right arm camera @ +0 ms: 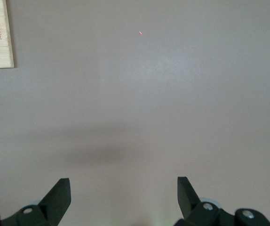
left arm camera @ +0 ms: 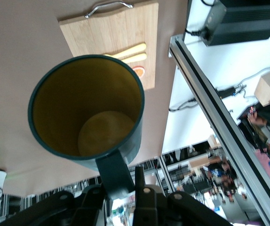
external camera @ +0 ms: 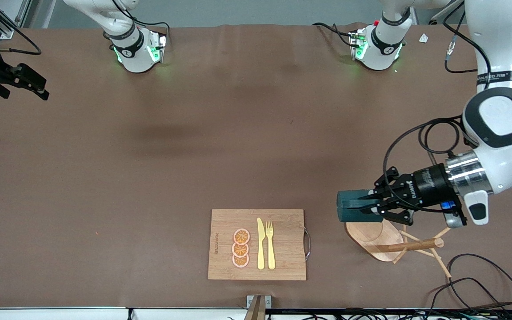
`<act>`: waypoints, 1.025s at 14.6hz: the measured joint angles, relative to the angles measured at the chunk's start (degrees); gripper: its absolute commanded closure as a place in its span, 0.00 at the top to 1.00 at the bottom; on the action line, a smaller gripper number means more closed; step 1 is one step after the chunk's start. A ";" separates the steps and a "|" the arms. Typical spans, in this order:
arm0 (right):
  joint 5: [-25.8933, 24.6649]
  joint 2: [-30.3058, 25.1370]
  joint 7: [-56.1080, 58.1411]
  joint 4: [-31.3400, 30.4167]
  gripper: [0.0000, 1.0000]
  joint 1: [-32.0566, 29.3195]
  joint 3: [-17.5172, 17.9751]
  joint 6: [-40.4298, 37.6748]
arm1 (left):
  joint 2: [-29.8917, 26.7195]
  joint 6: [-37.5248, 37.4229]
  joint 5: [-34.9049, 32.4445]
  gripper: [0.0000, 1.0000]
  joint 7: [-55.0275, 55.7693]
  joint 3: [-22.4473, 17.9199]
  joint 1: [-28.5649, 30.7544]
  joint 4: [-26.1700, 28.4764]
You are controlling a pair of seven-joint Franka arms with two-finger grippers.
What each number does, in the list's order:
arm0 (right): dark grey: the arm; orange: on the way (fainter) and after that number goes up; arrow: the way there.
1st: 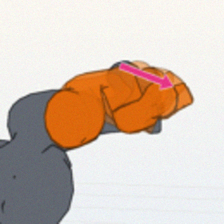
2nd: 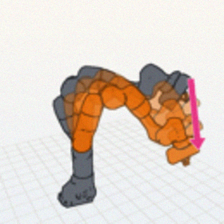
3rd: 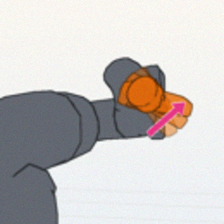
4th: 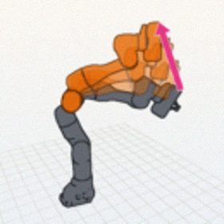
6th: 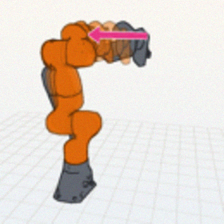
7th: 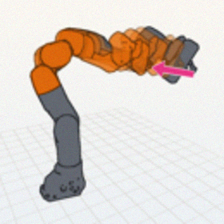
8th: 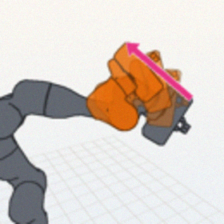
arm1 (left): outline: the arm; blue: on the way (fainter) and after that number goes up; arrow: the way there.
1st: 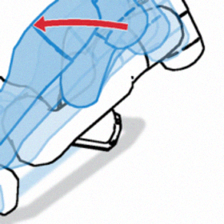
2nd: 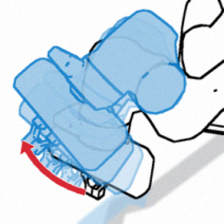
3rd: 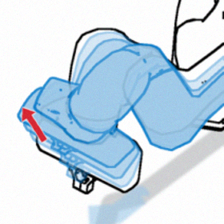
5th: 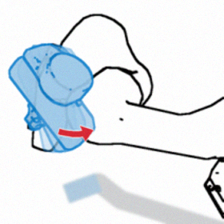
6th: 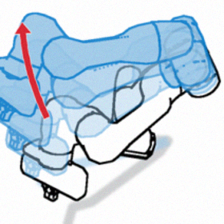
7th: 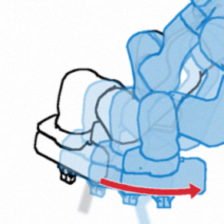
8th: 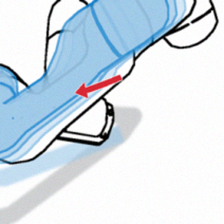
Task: Pass cup and hang on rack
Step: 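Lift the mug with the left gripper and carry it to the rack, then tilt the mug with the left gripper onto a rack peg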
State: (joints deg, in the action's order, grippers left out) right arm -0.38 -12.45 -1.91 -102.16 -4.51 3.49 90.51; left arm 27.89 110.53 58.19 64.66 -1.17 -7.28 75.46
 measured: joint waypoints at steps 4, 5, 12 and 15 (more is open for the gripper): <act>0.00 0.00 0.00 0.00 1.00 -0.01 -0.02 0.00 | 2.65 -4.69 6.86 0.00 -12.93 0.00 3.17 0.12; 0.00 0.00 0.00 0.01 1.00 -0.01 -0.02 0.00 | 3.34 -6.12 8.02 0.00 -16.45 0.00 3.92 0.12; 0.00 0.00 0.00 0.06 1.00 -0.01 -0.04 0.00 | 7.91 -15.34 12.57 0.00 -35.84 0.02 9.81 0.18; 0.00 0.00 0.00 0.07 1.00 -0.01 -0.04 0.00 | 8.75 -15.60 13.23 0.00 -37.28 0.04 10.35 0.18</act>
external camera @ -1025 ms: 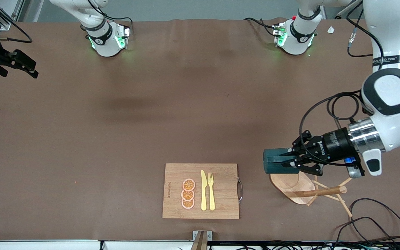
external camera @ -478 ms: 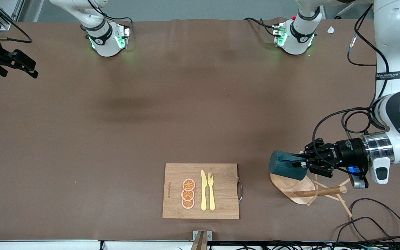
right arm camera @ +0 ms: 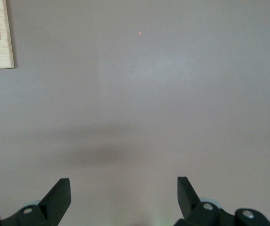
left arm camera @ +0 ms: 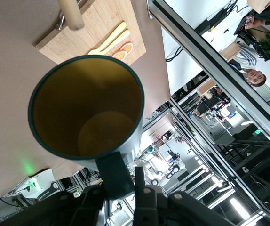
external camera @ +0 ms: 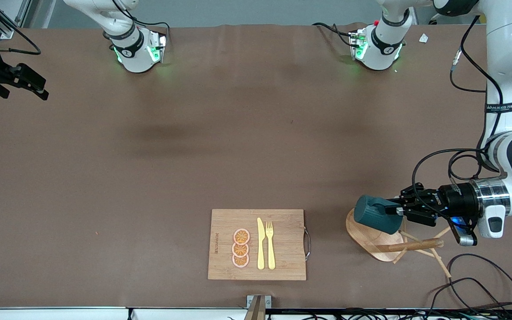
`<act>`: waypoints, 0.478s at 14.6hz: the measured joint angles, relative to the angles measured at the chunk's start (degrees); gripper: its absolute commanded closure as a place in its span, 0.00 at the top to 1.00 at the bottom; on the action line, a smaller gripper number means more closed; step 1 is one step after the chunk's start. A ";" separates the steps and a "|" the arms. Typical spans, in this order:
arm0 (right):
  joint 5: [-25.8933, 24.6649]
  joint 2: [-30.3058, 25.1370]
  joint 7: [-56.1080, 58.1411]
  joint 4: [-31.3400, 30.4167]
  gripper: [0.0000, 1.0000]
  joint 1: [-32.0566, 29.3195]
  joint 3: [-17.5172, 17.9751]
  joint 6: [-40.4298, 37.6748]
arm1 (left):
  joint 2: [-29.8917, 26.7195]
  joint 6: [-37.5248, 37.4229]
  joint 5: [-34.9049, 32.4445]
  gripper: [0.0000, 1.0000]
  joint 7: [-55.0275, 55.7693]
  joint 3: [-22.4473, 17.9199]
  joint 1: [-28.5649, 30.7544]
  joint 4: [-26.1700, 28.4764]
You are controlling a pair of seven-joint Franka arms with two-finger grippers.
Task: Pass cup and hang on rack
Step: 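Tilt the mug with the left gripper onto a rack peg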
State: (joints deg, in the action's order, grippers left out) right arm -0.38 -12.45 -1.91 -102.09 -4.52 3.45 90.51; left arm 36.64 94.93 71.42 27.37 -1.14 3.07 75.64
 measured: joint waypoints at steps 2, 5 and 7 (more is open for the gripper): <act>0.00 0.00 0.00 0.00 1.00 0.00 0.00 0.00 | 0.54 -0.04 1.32 0.00 -0.89 -0.01 0.60 0.00; 0.00 0.00 0.00 0.00 1.00 0.00 0.00 0.00 | 1.79 -0.70 4.18 0.00 -1.41 -0.01 1.65 0.00; 0.00 0.00 0.00 0.01 1.00 0.00 -0.01 0.00 | 2.28 -0.75 4.60 0.00 -1.53 -0.01 2.06 0.00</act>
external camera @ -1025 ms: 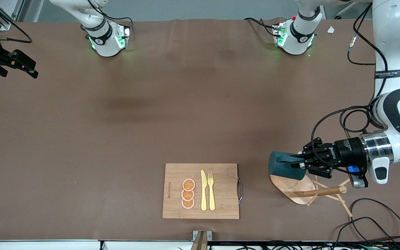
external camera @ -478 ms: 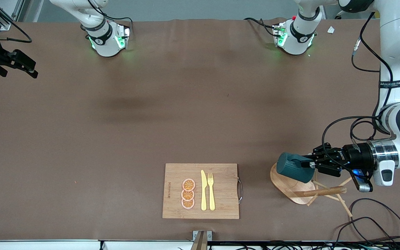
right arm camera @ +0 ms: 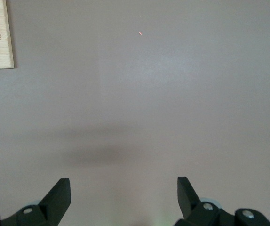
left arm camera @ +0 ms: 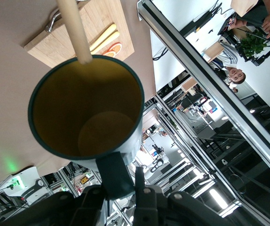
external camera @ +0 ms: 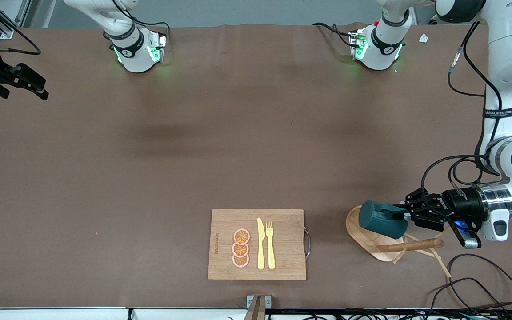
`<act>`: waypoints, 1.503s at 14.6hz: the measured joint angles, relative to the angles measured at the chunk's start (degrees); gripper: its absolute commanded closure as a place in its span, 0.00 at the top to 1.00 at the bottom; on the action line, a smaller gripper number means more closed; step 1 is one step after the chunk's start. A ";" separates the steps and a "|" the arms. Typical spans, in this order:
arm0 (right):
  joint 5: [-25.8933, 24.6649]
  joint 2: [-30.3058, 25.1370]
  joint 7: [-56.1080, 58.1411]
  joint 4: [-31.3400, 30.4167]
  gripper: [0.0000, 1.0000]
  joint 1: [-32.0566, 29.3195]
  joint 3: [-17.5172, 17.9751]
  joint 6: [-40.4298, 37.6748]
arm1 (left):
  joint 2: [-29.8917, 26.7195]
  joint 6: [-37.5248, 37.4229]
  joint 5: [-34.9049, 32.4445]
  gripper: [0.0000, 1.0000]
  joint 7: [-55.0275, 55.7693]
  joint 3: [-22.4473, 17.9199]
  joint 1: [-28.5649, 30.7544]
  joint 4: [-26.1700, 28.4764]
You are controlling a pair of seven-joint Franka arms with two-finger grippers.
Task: Pass cup and hang on rack
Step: 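Tilt the mug with the left gripper onto a rack peg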
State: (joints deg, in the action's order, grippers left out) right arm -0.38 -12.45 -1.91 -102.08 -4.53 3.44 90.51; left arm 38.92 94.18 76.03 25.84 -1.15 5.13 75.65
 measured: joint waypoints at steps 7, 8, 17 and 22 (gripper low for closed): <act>0.00 0.00 0.00 0.01 1.00 0.00 -0.01 0.00 | 0.34 -0.10 0.09 0.01 0.00 0.00 1.75 0.00; 0.00 0.00 0.00 0.01 1.00 0.00 -0.01 0.00 | 0.37 -0.11 0.09 0.01 0.00 0.00 1.83 0.01; 0.00 0.00 0.00 0.02 1.00 0.00 -0.01 0.00 | 1.13 -0.12 0.10 0.01 0.00 0.00 2.59 0.06; 0.00 0.00 0.00 0.05 1.00 0.00 -0.02 0.00 | 1.71 -0.18 0.10 0.01 0.00 -0.01 3.79 0.07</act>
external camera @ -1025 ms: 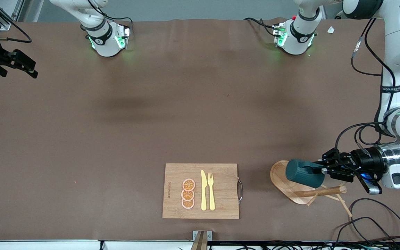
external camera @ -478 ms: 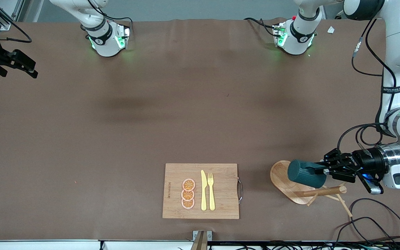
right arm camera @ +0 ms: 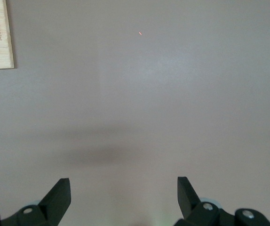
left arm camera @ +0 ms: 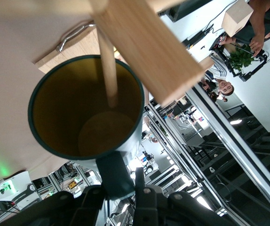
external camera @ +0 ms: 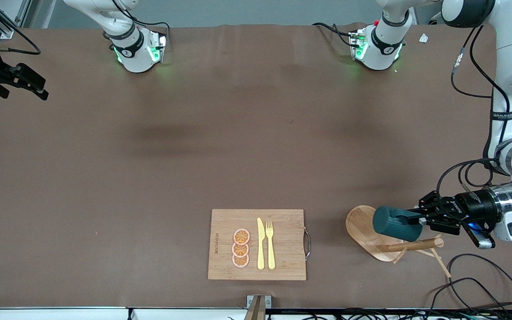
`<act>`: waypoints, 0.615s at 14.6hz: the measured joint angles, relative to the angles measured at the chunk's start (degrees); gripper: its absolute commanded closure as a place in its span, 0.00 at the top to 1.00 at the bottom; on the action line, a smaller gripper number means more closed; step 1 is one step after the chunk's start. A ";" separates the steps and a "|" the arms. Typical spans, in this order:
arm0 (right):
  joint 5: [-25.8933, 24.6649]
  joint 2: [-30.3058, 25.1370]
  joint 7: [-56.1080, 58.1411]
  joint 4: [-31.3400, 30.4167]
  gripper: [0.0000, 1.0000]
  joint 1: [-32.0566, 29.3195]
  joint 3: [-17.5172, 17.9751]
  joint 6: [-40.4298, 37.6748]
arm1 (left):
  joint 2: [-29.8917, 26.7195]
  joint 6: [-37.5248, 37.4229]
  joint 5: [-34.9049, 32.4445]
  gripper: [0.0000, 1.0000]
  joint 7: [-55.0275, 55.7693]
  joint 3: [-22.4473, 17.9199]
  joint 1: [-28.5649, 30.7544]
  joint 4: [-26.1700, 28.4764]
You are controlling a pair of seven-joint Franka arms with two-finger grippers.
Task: Pass cup and hang on rack
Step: 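Tilt the mug with the left gripper onto a rack peg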
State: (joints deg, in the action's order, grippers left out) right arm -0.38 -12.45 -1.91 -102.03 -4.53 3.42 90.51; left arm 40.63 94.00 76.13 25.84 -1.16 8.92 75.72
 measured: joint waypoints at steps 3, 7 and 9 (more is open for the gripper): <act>0.00 0.00 0.00 0.02 1.00 0.00 -0.01 0.00 | 0.41 -0.29 0.00 0.00 0.00 0.00 0.73 0.01; 0.00 0.00 0.00 0.02 1.00 0.00 -0.01 0.00 | 1.34 -0.38 0.00 0.00 -1.91 0.02 0.80 0.02; 0.00 0.00 0.00 0.02 1.00 0.00 -0.01 0.00 | 1.70 -0.47 0.00 0.00 -2.47 0.02 0.86 0.03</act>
State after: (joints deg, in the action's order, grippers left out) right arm -0.38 -12.45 -1.91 -102.01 -4.53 3.42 90.51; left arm 42.33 93.53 76.13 23.37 -1.14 9.79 75.74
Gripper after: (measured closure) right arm 0.000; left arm 0.797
